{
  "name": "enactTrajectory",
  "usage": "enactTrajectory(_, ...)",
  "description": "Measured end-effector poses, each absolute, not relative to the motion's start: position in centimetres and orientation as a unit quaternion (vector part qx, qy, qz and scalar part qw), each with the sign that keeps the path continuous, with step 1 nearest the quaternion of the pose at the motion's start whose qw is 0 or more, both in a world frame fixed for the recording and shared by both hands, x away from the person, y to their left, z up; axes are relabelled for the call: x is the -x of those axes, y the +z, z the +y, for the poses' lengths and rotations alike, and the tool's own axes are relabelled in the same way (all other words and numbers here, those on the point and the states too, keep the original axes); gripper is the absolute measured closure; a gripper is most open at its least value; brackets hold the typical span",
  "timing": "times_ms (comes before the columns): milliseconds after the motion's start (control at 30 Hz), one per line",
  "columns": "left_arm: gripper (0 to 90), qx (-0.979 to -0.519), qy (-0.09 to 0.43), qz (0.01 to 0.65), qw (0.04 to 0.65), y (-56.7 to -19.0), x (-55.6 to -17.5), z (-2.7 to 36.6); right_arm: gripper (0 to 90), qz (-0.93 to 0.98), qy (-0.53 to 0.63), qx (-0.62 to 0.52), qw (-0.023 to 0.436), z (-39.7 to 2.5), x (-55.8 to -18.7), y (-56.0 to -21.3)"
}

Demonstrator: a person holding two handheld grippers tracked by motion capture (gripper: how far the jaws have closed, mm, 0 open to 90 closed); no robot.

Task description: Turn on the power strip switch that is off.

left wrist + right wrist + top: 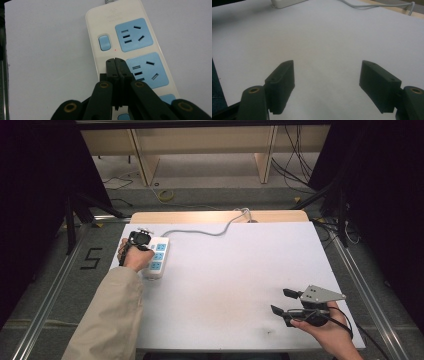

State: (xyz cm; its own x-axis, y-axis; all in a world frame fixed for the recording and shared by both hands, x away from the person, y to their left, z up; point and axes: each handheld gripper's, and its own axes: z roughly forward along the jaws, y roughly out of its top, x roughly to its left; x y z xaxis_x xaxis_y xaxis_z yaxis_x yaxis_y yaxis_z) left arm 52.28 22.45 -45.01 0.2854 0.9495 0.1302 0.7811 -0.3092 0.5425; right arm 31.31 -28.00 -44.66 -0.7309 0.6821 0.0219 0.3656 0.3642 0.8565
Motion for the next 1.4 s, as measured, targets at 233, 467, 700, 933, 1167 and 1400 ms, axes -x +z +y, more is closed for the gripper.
enactTrajectory(233,90.0,-0.779,0.224,0.555,0.189,-45.0,-52.2,22.3,28.6,0.808,0.462,-0.323,0.172,-28.0,-31.3,-44.7)
enactTrajectory(467,90.0,-0.781,0.227,0.551,0.186,-45.0,-52.2,22.3,28.6,0.807,0.462,-0.324,0.173,-28.0,-31.3,-44.6)
enactTrajectory(700,90.0,-0.778,0.225,0.553,0.196,-45.1,-52.1,22.5,28.6,0.807,0.462,-0.324,0.173,-28.1,-31.3,-44.6)
enactTrajectory(933,89.9,-0.77,0.228,0.556,0.213,-45.1,-51.9,22.6,28.6,0.806,0.462,-0.325,0.175,-28.1,-31.2,-44.5)
enactTrajectory(1167,80.6,-0.753,0.26,0.543,0.265,-44.5,-50.9,23.1,28.6,0.805,0.463,-0.326,0.176,-28.2,-31.3,-44.6)
enactTrajectory(1400,62.9,-0.74,0.256,0.537,0.314,-43.2,-50.0,23.0,28.6,0.805,0.463,-0.325,0.176,-28.2,-31.3,-44.6)
